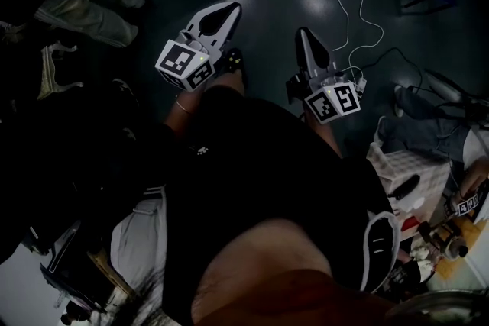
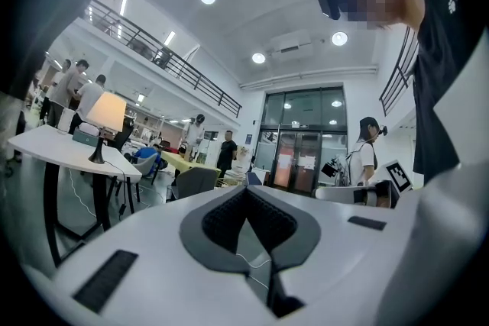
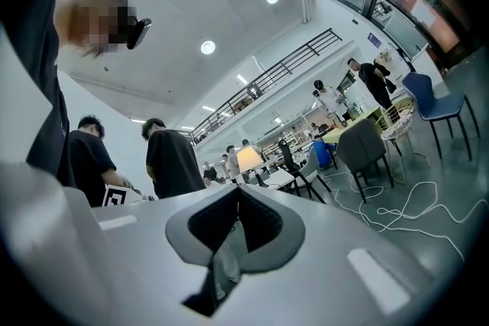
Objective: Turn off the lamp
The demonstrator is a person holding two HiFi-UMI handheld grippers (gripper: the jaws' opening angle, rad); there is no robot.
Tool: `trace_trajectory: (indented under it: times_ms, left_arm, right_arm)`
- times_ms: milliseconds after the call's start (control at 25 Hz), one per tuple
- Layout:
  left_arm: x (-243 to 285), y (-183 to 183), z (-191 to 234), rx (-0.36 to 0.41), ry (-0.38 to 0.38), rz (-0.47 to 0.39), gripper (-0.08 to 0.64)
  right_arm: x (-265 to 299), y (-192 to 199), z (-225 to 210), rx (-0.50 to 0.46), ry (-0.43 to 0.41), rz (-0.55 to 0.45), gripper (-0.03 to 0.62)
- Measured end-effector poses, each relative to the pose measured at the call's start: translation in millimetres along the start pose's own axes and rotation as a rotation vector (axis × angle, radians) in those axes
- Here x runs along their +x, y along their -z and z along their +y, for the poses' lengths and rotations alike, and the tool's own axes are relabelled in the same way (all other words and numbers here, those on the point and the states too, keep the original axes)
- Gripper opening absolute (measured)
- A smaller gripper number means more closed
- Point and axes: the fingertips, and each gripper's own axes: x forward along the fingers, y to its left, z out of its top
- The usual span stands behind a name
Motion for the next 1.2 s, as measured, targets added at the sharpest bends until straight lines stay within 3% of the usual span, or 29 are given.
trace_trajectory:
  times_ms: [400, 760, 880, 1040, 1200]
  left_arm:
    - [29.0, -14.1, 60.3, -0.009, -0.004, -0.003, 0.006]
    - [129.8, -59.2, 146.2, 0.008, -0.019, 0.071, 0.006]
    - [120.1, -65.8, 165.1, -0.011, -0.028, 0.063, 0.006]
    - [69.2, -56.6, 181.1, 0.002, -0.024, 0.005, 0.006]
    - [61.9, -54.0, 200.8, 0.008, -0.035, -0.015, 0.006]
  right_arm:
    - [65.6, -5.0, -18.6, -0.007, 0.0, 0.017, 0.002]
    - [180.4, -51.6, -87.6, 0.057, 0.003, 0.056, 0.002]
    - [201.8, -49.7, -75.9, 0.051, -0.011, 0.049, 0.002]
    - [204.1, -19.8, -30.4, -0.009, -0.037, 0.034, 0.002]
    - [215.9, -14.1, -27.3, -0.027, -0.027, 0.04, 0.002]
